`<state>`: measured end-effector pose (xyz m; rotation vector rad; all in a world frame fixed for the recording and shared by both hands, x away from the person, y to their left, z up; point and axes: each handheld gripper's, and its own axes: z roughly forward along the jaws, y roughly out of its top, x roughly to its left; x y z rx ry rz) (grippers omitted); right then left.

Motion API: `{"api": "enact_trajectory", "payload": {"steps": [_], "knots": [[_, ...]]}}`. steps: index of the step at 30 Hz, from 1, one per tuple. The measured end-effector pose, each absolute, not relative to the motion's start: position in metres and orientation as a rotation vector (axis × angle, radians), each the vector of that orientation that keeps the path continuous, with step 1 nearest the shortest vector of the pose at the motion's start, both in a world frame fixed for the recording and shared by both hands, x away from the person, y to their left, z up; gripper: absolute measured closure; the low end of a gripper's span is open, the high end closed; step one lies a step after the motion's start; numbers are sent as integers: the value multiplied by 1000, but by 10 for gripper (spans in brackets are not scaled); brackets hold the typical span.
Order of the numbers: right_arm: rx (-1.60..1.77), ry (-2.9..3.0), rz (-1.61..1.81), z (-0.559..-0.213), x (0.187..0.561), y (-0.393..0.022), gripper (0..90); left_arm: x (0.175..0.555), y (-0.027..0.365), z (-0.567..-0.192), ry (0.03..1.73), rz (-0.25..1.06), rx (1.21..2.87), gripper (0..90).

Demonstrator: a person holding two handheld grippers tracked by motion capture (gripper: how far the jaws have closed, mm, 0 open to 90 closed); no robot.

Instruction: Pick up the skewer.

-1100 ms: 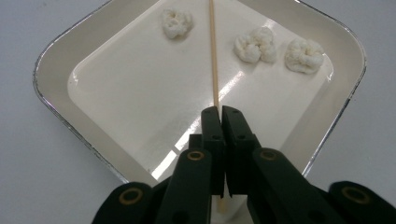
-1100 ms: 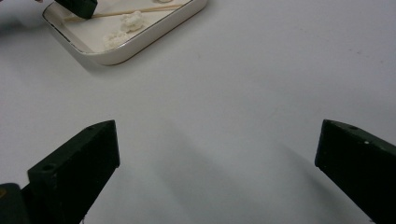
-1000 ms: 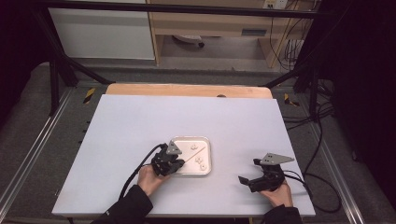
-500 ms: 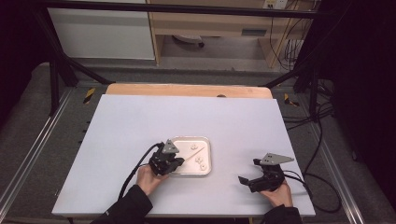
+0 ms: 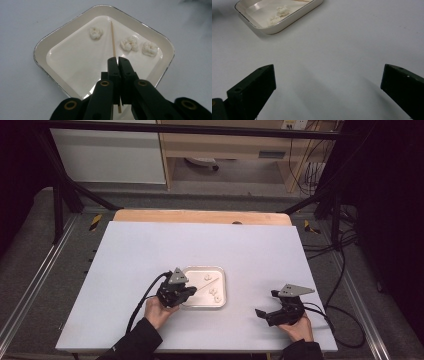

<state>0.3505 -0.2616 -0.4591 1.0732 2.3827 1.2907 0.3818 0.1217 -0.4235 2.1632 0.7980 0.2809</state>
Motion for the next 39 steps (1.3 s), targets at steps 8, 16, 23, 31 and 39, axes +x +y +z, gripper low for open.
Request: {"api": "enact_trajectory", "payload": {"steps": [8, 16, 23, 31, 39], "knots": [[1075, 2376, 1297, -458, 350, -262, 6, 380, 124, -420, 792, 285, 2148, 889], [1049, 2380, 1285, -456, 350, -259, 6, 377, 124, -414, 769, 281, 2136, 889], [1028, 2386, 1265, -454, 349, -256, 6, 375, 123, -411, 754, 277, 2124, 889], [969, 2400, 1237, -449, 348, -246, 6, 371, 121, -405, 727, 275, 2116, 889], [911, 2413, 1196, -444, 347, -236, 6, 367, 116, -401, 699, 266, 2121, 889]]}}
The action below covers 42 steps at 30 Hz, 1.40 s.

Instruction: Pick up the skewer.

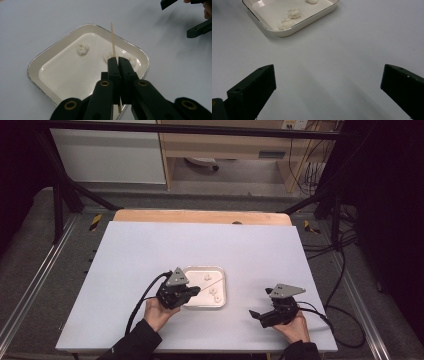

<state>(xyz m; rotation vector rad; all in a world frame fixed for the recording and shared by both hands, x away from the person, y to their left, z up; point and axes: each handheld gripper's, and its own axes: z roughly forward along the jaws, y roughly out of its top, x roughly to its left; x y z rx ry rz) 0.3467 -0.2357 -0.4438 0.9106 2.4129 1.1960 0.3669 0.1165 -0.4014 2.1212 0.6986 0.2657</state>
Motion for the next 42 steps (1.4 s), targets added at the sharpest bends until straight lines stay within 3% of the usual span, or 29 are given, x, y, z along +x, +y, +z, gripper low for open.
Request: {"api": "enact_trajectory", "payload": {"steps": [29, 42], "knots": [[600, 2449, 932, -423, 341, -188, 32, 358, 97, -390, 597, 238, 2165, 889], [420, 2427, 841, -413, 338, -170, 116, 357, 83, -386, 553, 230, 2190, 889]]}}
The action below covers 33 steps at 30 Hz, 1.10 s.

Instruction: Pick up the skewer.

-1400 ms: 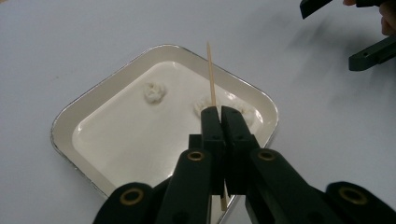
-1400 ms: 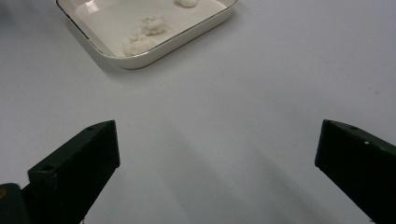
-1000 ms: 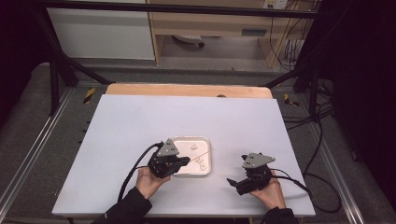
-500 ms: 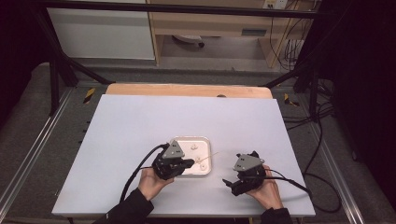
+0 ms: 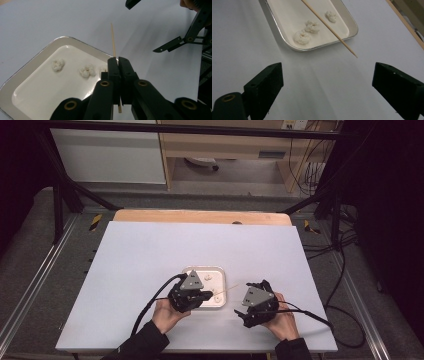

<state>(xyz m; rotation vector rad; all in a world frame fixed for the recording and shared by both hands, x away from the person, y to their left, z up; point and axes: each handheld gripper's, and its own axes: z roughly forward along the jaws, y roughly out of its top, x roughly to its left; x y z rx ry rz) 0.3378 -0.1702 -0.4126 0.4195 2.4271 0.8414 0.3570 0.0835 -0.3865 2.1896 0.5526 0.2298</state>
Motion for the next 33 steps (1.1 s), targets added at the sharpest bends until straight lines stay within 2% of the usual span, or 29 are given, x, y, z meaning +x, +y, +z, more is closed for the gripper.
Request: {"api": "enact_trajectory", "payload": {"steps": [17, 25, 29, 33], "knots": [[229, 2409, 761, -407, 338, -156, 326, 357, 61, -383, 492, 204, 2220, 889], [97, 2403, 702, -408, 337, -153, 467, 356, 53, -382, 461, 196, 2247, 889], [5, 2381, 657, -410, 336, -153, 585, 355, 50, -383, 455, 185, 2256, 889], [-45, 2378, 630, -411, 336, -153, 649, 355, 49, -384, 453, 179, 2255, 889]]}}
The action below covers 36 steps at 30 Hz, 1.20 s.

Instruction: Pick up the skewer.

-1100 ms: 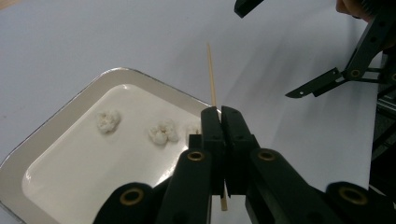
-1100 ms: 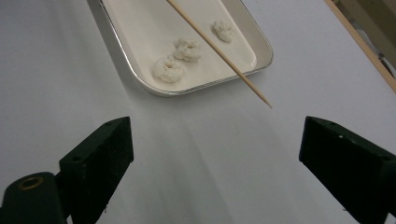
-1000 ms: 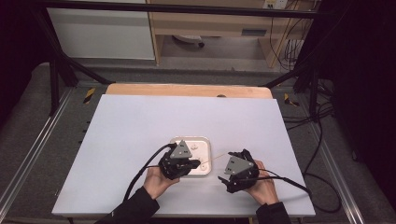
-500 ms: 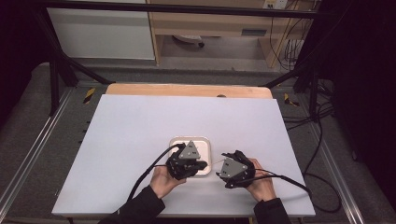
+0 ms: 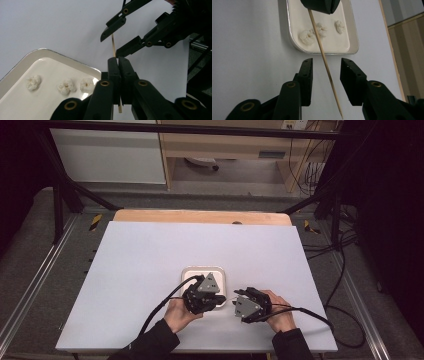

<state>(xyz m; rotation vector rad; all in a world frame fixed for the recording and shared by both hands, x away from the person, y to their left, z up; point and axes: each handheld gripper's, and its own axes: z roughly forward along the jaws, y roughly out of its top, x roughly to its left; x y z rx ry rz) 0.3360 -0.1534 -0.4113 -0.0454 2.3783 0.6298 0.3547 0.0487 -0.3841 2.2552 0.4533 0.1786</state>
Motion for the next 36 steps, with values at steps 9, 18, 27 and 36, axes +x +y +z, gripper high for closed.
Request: {"api": "enact_trajectory", "payload": {"steps": [9, 18, 27, 36], "knots": [[-108, 2400, 574, -413, 338, -155, 745, 354, 49, -384, 434, 172, 2269, 889], [-215, 2388, 521, -413, 339, -157, 853, 353, 50, -385, 431, 160, 2267, 889], [-291, 2392, 476, -413, 337, -157, 887, 358, 52, -385, 461, 125, 2272, 880], [-315, 2388, 385, -412, 337, -154, 889, 363, 53, -381, 459, 181, 2386, 719]]}}
